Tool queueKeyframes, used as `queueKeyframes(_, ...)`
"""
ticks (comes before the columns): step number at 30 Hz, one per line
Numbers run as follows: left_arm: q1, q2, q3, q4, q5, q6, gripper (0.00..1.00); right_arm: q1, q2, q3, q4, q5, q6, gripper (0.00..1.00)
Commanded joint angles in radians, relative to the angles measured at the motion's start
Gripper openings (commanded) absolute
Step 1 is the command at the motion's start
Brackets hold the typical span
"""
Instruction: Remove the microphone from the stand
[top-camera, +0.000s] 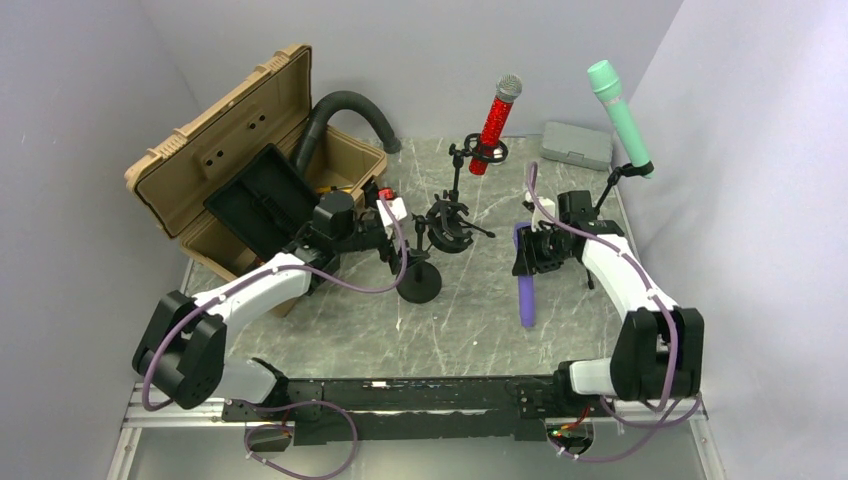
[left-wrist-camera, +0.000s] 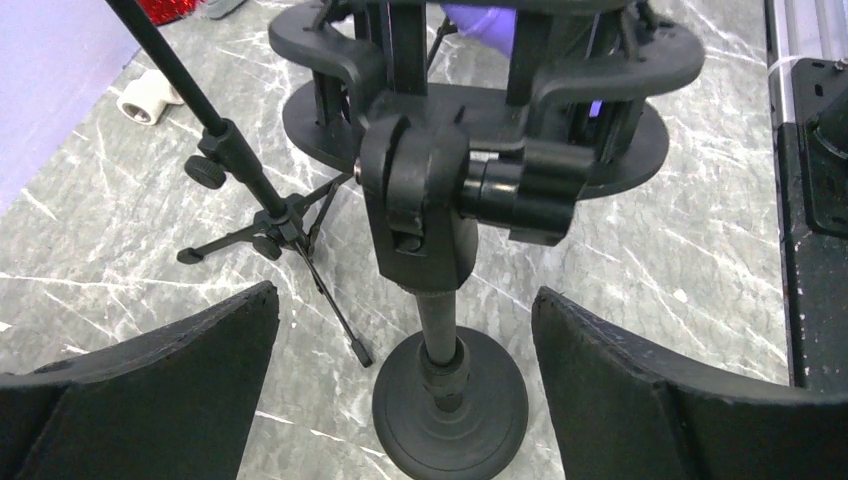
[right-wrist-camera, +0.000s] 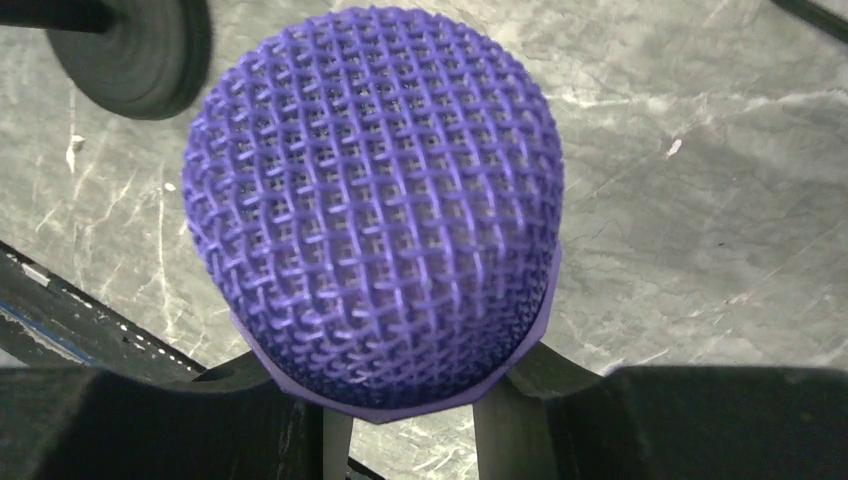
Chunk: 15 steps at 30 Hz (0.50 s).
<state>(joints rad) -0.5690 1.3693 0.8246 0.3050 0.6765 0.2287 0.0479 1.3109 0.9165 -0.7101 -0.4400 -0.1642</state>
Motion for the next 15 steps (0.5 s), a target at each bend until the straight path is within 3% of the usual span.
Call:
queueKeyframes(1, 0.002, -0.067, 0.013, 0.008, -0.026, 0.024, 0.99, -0.028, 0.073, 0.034, -0.018, 0.024, 0.016, 0.0)
queueKeyframes(8, 0.002, -0.129, 0.032, -0.03, -0.063, 0.042, 0.99, -0.043, 0.235, 0.08, -0.058, 0.036, 0.023, 0.0)
queueKeyframes(15, 0.002, -0.159, 0.082, -0.126, -0.072, 0.046, 0.99, -0.043, 0.345, 0.106, -0.075, 0.068, 0.037, 0.09)
